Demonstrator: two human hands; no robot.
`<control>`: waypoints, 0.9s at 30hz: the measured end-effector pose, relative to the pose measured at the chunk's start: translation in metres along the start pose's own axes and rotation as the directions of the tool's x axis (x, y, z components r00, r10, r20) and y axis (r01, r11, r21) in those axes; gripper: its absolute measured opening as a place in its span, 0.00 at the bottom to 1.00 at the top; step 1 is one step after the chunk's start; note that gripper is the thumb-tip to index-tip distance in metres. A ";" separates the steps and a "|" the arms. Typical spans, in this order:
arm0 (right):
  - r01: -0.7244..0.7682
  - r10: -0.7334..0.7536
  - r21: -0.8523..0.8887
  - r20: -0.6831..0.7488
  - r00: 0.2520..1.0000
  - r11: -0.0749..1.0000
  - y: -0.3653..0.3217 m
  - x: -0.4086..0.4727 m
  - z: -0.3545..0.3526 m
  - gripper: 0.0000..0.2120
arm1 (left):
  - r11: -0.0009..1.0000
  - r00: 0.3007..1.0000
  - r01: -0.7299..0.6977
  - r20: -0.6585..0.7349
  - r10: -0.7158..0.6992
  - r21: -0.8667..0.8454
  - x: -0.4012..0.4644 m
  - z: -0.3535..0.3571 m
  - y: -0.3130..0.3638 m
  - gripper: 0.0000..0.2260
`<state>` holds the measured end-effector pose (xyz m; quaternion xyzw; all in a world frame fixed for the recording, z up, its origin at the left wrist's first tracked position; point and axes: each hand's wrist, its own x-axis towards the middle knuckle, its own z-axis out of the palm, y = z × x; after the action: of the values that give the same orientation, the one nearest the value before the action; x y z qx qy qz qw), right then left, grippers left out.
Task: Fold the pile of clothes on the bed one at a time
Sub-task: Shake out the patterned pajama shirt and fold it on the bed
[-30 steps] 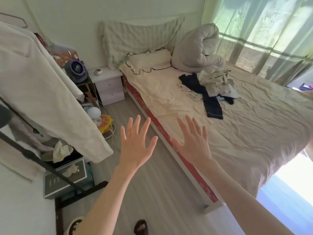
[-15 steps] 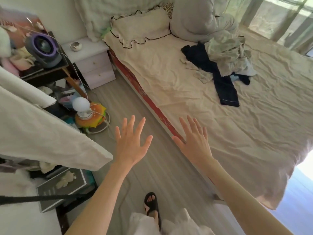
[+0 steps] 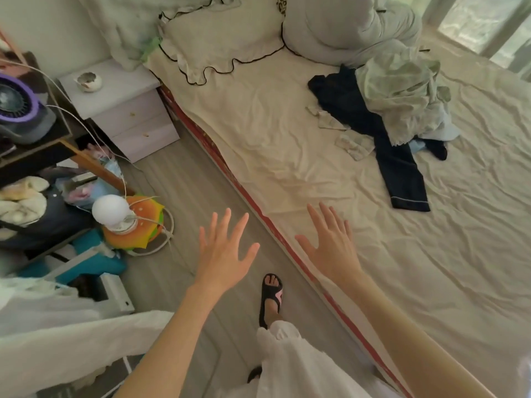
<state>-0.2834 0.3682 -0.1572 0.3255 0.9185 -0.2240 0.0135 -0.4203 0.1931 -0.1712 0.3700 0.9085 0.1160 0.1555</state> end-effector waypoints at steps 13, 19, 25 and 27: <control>-0.026 0.026 -0.040 0.000 1.000 0.999 -0.007 0.235 -0.037 0.32 | 0.996 0.994 -0.089 0.057 0.089 -0.004 0.251 -0.051 -0.012 0.29; -0.120 0.121 -0.056 0.025 0.992 0.991 -0.010 0.332 -0.013 0.32 | 0.990 0.971 -0.142 0.190 0.142 -0.013 0.363 -0.039 -0.048 0.30; -0.212 0.216 -0.074 0.042 0.976 0.974 -0.001 0.426 0.006 0.32 | 0.982 0.956 -0.191 0.228 0.187 -0.002 0.479 -0.032 -0.065 0.29; -0.230 0.233 -0.068 0.038 0.972 0.971 0.009 0.455 0.007 0.31 | 0.977 0.950 -0.214 0.235 0.207 0.005 0.514 -0.027 -0.062 0.28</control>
<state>-0.6372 0.6400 -0.2449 0.4247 0.8804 -0.1989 0.0708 -0.8181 0.5112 -0.2672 0.4781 0.8410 0.0740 0.2421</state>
